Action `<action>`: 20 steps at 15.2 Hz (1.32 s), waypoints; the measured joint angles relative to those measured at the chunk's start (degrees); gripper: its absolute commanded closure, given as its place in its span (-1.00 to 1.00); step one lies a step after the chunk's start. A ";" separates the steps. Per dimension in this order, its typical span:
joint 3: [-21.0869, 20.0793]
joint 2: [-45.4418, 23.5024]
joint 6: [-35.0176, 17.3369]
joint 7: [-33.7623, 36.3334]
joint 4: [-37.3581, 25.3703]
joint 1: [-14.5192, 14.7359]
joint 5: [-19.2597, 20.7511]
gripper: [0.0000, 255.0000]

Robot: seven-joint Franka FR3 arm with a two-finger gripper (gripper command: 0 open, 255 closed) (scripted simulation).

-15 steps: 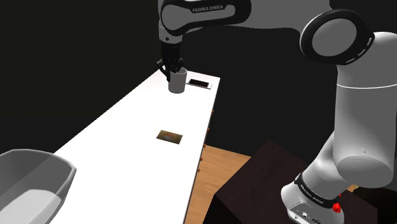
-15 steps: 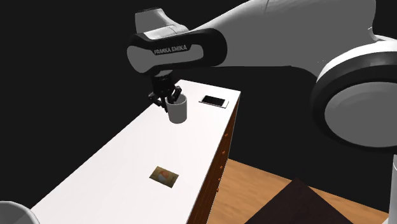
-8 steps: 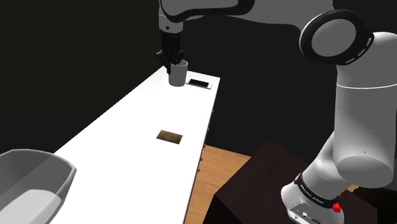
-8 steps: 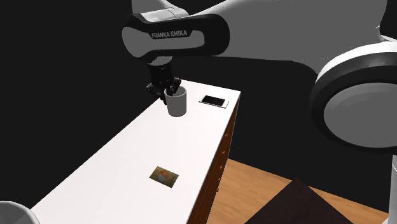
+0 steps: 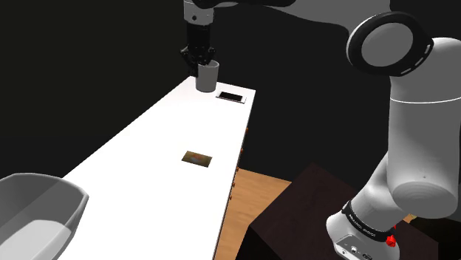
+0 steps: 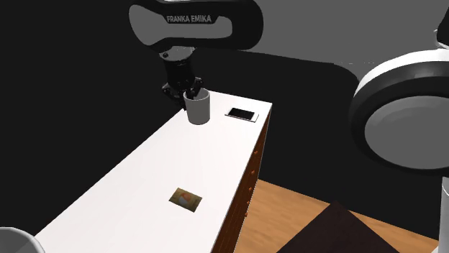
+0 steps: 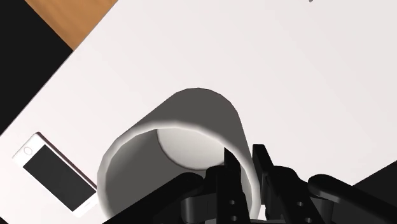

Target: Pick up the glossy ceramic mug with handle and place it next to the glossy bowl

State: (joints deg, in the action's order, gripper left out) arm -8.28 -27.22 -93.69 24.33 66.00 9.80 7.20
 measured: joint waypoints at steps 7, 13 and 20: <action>-2.19 9.70 -4.22 6.51 14.35 3.46 -0.56 1.00; -4.83 15.44 -6.02 13.42 22.33 7.39 -1.00 1.00; -8.33 19.47 -6.63 21.66 27.49 11.99 -1.47 1.00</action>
State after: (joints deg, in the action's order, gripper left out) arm -16.61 -7.75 -100.32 45.99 93.49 21.79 5.74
